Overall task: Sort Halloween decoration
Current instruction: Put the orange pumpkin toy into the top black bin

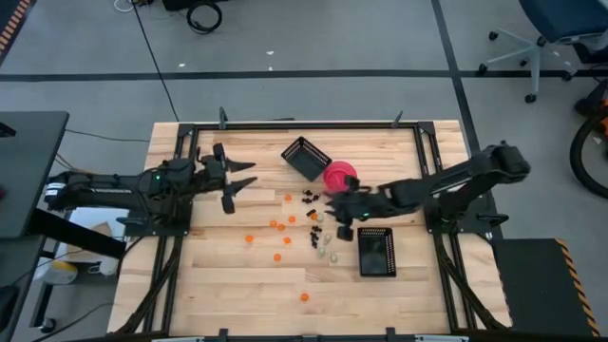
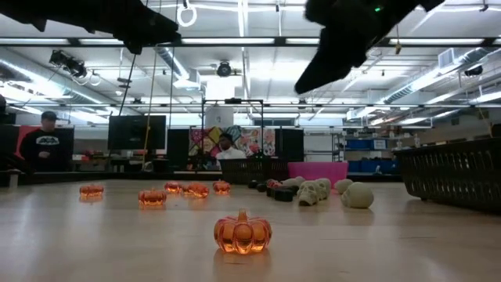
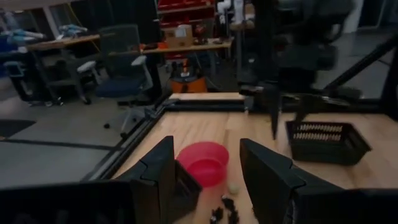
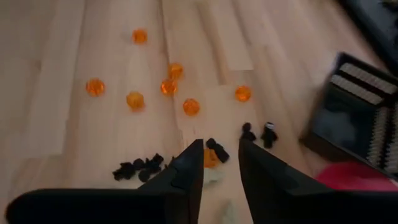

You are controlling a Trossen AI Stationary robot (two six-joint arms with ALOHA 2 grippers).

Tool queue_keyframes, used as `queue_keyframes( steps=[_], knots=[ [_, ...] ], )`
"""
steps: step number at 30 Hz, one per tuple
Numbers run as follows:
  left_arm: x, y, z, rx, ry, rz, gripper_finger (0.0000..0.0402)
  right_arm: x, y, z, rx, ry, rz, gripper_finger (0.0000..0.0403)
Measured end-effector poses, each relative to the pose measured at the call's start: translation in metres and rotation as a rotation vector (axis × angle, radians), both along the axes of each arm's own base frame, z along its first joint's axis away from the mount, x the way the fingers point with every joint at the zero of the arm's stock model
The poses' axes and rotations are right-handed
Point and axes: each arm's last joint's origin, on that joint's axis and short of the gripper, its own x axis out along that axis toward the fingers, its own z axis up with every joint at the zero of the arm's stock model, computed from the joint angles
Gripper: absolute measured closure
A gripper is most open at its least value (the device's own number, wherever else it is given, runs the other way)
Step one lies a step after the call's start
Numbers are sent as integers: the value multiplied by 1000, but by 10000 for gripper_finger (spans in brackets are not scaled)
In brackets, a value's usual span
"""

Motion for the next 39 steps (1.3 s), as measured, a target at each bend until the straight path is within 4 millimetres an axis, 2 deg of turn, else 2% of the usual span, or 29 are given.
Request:
queue_keyframes(
  steps=[10,15,21,25,33,39],
  knots=[
    [-1,7,-3,-33,22,45,246,78,-4,-45,-4,160,106,212],
    [-2,7,-7,-55,64,47,246,104,-9,-56,-19,174,129,195],
    [-2,7,-9,-62,81,48,246,125,-16,-75,-34,204,146,194],
    [-2,7,-9,-62,81,48,246,132,-21,-82,-16,206,175,194],
    [-2,7,-9,-62,80,48,246,131,-33,-91,13,117,217,194],
    [-2,7,-9,-61,80,48,246,118,-34,-112,-16,0,242,194]
  ],
)
